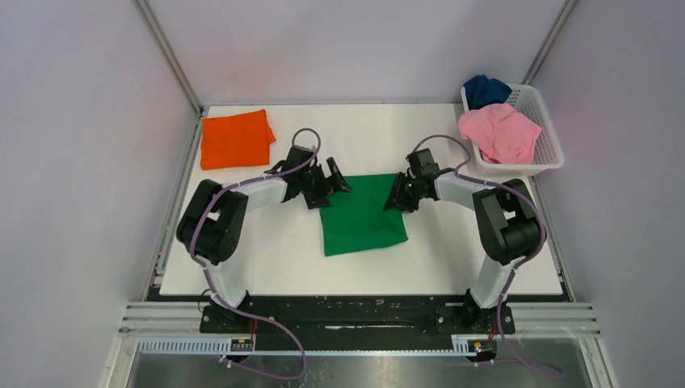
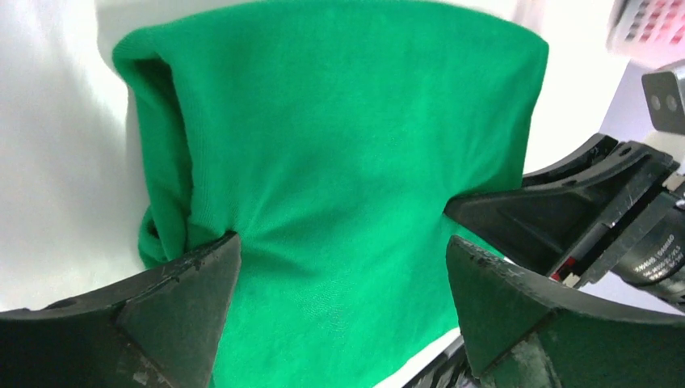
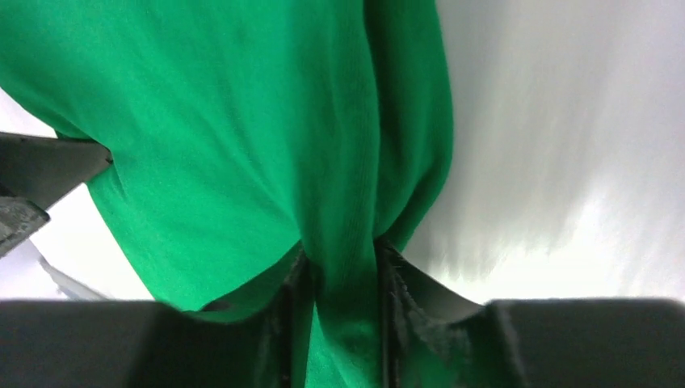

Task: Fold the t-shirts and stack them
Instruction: Put the neatly folded tshirt into the corner of the board with the left arm

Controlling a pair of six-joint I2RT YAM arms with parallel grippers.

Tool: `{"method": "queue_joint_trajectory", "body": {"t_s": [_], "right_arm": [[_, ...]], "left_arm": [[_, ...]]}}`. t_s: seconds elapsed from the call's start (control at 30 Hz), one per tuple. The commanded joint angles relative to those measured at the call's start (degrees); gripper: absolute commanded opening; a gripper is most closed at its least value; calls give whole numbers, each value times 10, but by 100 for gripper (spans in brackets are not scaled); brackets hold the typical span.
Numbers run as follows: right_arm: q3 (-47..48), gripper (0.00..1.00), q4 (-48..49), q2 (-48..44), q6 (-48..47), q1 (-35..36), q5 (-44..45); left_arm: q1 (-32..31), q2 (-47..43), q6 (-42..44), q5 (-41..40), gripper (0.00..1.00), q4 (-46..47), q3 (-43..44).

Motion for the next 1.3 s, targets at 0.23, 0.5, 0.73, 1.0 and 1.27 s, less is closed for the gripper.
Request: {"method": "queue_joint_trajectory", "body": {"t_s": [0.23,0.5,0.73,1.0,1.27], "right_arm": [[-146,28,70,-128,53,40,-33],[-164,90,39,-157,49,40,1],[-179,99,-43,-295,32,40,114],[-222,100,-85,-467,8,38,236],[-240,100,-119,-548,-18,35,306]], "left_arm": [[-5,-302,26,-146,99,-98,-199],[-5,-294,50,-137,97,-131,-213],[-16,-196,38,-137,84,-99,-189],[-95,-72,12,-157,70,-119,-107],[-168,29,26,-333,0,-292,78]]}}
